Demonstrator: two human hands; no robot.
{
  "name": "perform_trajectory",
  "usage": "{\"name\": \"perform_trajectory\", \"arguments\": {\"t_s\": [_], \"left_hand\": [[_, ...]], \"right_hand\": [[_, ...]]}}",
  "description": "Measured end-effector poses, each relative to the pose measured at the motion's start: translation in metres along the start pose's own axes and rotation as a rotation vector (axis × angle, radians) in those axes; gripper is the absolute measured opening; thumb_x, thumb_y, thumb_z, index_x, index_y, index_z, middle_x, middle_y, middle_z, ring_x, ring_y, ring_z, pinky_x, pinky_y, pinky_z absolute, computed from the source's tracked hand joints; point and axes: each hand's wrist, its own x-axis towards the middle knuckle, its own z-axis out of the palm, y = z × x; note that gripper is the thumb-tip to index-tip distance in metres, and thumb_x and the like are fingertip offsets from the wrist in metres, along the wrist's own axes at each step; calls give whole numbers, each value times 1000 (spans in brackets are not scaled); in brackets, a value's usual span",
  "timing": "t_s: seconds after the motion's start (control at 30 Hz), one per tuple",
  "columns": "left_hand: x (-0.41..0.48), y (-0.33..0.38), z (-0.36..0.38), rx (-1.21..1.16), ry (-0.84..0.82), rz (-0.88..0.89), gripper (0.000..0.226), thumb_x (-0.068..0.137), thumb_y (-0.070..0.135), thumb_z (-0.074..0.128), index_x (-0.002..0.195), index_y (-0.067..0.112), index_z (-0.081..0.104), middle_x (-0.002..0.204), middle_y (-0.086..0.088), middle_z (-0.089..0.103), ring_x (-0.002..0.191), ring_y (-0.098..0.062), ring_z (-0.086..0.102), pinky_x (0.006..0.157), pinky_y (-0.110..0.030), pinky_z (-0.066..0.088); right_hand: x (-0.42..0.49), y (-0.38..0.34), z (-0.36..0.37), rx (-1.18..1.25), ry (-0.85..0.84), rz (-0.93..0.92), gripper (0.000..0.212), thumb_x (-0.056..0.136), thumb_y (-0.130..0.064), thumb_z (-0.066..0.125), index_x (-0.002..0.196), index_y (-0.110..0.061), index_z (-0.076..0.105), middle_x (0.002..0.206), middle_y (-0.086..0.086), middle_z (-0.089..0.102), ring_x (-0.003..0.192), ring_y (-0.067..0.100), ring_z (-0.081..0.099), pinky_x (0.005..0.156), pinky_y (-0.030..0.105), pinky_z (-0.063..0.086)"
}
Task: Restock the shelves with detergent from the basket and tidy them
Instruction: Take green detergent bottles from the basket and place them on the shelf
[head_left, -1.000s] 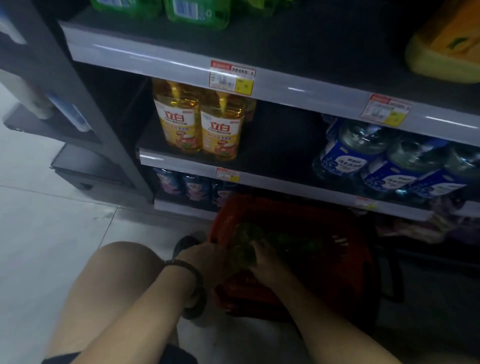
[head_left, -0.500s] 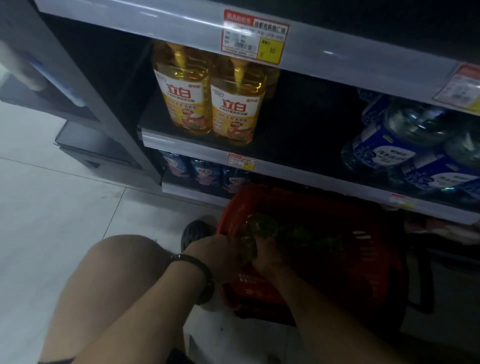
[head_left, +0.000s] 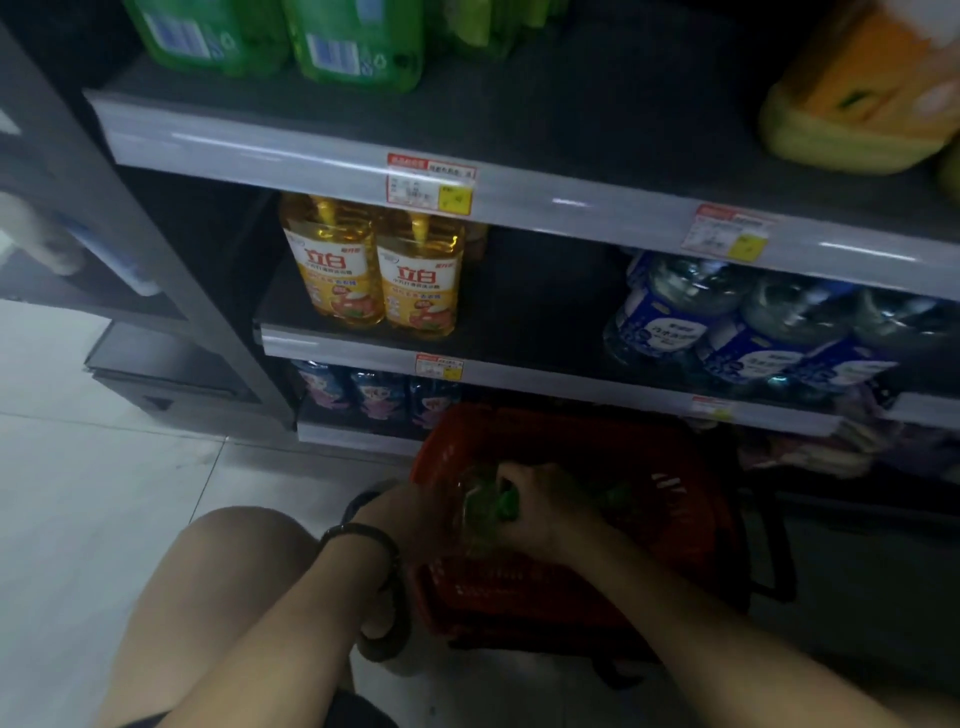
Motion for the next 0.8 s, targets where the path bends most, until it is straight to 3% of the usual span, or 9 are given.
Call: {"name": "perform_trajectory", "arguments": {"t_s": [0.07, 0.17, 0.23, 0.3, 0.37, 0.47, 0.6, 0.7, 0.8], "left_hand": [[-3, 1, 3, -79, 31, 91, 56, 97, 35, 72, 147, 25, 48, 140, -2, 60, 129, -25, 60, 107, -38, 53], [-19, 13, 3, -386, 197, 214, 53, 88, 49, 76, 134, 37, 53, 130, 11, 63, 133, -25, 61, 107, -44, 55], [-34, 25, -5, -461, 286, 284, 72, 77, 54, 84, 139, 45, 49, 131, 24, 61, 129, -6, 62, 102, -31, 57], [-53, 43, -18, -553, 323, 379, 82, 76, 37, 91, 145, 45, 47, 130, 33, 62, 124, 7, 61, 96, -15, 55], [-65, 55, -30, -607, 347, 437, 77, 78, 23, 93, 142, 38, 53, 129, 27, 67, 119, 4, 66, 92, -18, 57], [-80, 68, -54, -679, 394, 485, 68, 79, 13, 92, 136, 31, 61, 127, 11, 74, 117, -9, 71, 95, -33, 60], [-111, 85, -96, -736, 427, 536, 60, 76, 8, 93, 129, 22, 67, 121, 5, 78, 112, -13, 75, 89, -30, 62], [-135, 98, -124, -823, 462, 538, 49, 80, 10, 90, 123, 22, 70, 116, 5, 80, 108, -14, 77, 85, -28, 63], [-155, 112, -153, -906, 518, 565, 48, 82, 15, 86, 125, 20, 66, 116, 4, 80, 109, -16, 77, 84, -28, 63]], "right_hand": [[-26, -11, -30, 42, 66, -34, 36, 77, -53, 80, 100, -33, 60, 95, -10, 68, 84, 11, 65, 78, 42, 62], [-64, -25, -71, 93, 233, -94, 41, 65, -59, 80, 90, -31, 63, 82, -11, 69, 75, 5, 65, 69, 35, 59], [-87, -36, -95, 104, 297, -139, 41, 63, -57, 81, 89, -31, 64, 82, -11, 68, 76, 4, 64, 65, 29, 53], [-107, -47, -119, 111, 337, -161, 34, 66, -47, 84, 89, -31, 64, 84, -11, 67, 79, 6, 62, 67, 30, 52], [-123, -57, -143, 125, 368, -182, 28, 67, -40, 84, 86, -30, 65, 84, -11, 67, 82, 6, 63, 70, 34, 55], [-147, -73, -178, 138, 401, -222, 26, 68, -38, 86, 84, -30, 68, 83, -11, 69, 79, 3, 66, 69, 34, 58], [-167, -85, -214, 261, 494, -273, 30, 72, -37, 91, 92, -30, 68, 88, -9, 72, 80, 2, 67, 70, 32, 58], [-171, -80, -223, 511, 590, -334, 55, 70, -44, 95, 113, -36, 62, 105, -10, 71, 91, 4, 68, 79, 33, 59], [-168, -73, -223, 691, 503, -380, 78, 61, -51, 96, 128, -37, 58, 122, -14, 72, 108, 6, 72, 94, 43, 62]]}}
